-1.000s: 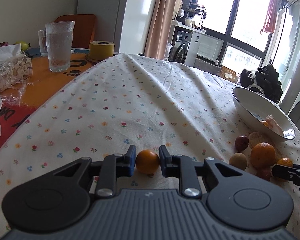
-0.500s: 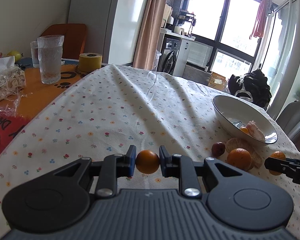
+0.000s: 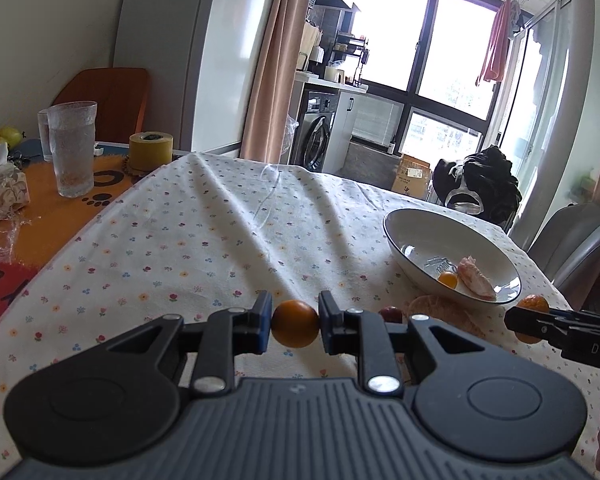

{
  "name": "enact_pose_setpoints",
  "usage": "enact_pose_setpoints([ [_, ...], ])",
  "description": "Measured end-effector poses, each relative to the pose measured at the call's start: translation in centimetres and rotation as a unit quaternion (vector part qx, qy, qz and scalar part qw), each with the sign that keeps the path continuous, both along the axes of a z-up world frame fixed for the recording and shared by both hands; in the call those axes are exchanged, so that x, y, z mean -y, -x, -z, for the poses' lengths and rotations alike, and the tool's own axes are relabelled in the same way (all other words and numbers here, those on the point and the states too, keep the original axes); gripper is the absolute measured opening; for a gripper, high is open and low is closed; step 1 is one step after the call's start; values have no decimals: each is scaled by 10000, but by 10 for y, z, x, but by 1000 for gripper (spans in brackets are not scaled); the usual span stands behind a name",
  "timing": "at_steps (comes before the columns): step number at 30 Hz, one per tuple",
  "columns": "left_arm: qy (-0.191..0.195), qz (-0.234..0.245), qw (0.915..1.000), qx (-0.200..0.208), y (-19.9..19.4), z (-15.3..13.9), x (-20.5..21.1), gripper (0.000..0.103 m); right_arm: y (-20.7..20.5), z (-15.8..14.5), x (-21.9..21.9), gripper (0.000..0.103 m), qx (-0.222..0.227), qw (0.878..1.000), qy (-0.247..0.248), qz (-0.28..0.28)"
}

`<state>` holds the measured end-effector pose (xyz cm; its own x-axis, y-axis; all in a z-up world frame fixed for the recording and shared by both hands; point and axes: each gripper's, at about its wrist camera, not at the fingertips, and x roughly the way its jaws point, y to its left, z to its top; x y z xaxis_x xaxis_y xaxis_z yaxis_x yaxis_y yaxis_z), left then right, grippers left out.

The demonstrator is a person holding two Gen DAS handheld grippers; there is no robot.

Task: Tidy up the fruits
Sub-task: 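Carry both oranges into the white bowl and open both tools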

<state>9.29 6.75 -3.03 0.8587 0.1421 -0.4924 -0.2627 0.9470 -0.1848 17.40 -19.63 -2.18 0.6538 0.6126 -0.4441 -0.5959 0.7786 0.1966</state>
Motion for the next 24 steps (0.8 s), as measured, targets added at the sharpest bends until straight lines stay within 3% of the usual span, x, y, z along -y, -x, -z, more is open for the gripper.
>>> enact_pose_setpoints([
  [24, -98, 444, 9989, 146, -26, -17, 35, 23, -16, -15, 8, 36, 257, 9995, -117, 101],
])
